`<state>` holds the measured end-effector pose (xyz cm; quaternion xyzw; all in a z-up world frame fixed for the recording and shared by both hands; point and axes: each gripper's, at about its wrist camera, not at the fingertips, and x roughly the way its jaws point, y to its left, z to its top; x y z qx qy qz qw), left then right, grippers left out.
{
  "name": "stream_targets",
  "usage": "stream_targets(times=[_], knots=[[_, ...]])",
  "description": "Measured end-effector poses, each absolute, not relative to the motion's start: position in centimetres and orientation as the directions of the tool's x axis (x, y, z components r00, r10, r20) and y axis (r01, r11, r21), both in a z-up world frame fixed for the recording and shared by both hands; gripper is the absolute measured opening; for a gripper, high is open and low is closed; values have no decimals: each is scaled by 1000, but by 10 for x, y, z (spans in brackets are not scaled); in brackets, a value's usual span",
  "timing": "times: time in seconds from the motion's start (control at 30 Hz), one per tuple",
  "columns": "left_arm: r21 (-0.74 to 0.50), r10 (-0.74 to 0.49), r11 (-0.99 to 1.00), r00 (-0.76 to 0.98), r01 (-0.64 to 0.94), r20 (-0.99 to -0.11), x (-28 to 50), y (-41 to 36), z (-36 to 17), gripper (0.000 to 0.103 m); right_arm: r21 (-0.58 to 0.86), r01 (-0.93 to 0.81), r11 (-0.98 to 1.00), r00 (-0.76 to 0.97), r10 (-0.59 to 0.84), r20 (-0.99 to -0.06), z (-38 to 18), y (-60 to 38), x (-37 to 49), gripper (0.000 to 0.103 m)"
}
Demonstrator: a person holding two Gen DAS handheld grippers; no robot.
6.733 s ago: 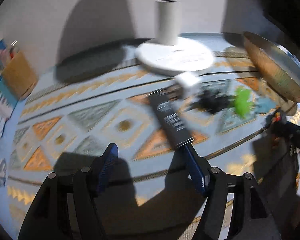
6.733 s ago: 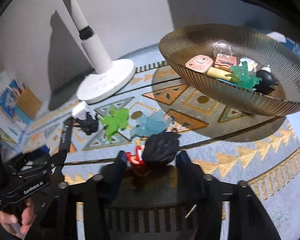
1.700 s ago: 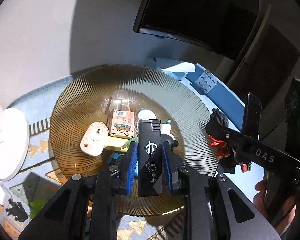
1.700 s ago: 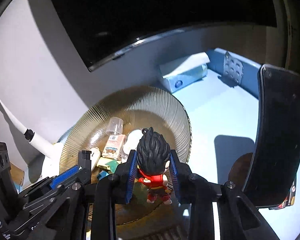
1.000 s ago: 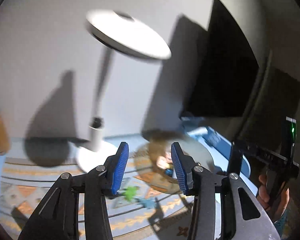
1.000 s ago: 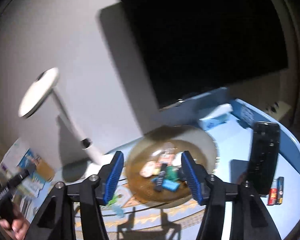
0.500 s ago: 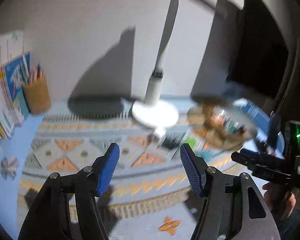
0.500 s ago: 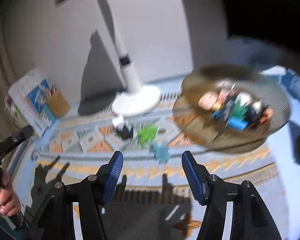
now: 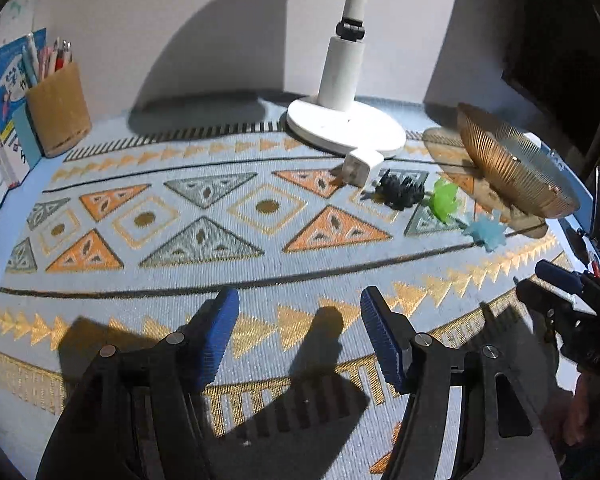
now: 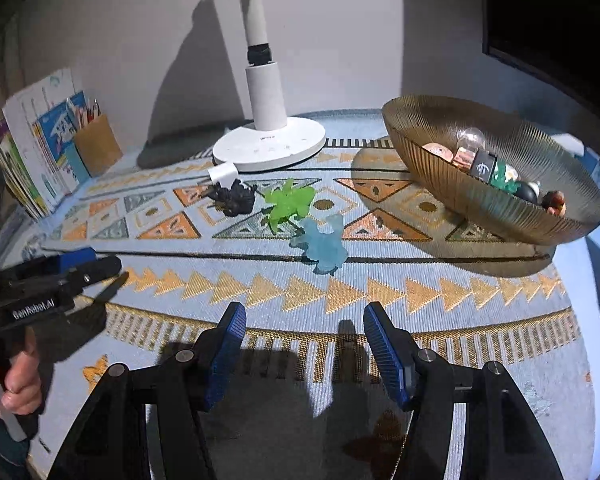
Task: Organize rigid objects
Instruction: 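Withdraw both open tools from the bowl back toward the rug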
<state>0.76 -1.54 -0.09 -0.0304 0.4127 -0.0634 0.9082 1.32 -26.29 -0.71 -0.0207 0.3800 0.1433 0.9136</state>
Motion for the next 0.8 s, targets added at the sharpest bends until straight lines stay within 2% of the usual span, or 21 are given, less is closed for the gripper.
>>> stream_targets(times=[0.1, 0.2, 0.23, 0.8], knots=[[-100, -134, 991, 652, 88, -747, 6, -15, -2, 61, 24, -286, 958, 682, 221, -697, -7, -256, 10, 62], [-98, -130, 991, 652, 86, -747, 6, -15, -2, 61, -1, -282, 959, 697, 204, -687, -5, -253, 7, 80], [-99, -130, 991, 653, 85, -746, 6, -15, -2, 61, -6, -280, 960, 705, 201, -680, -4, -253, 6, 83], [-100, -126, 992, 635, 77, -762, 9, -15, -5, 61, -3, -277, 961, 701, 200, -684, -4, -254, 7, 83]])
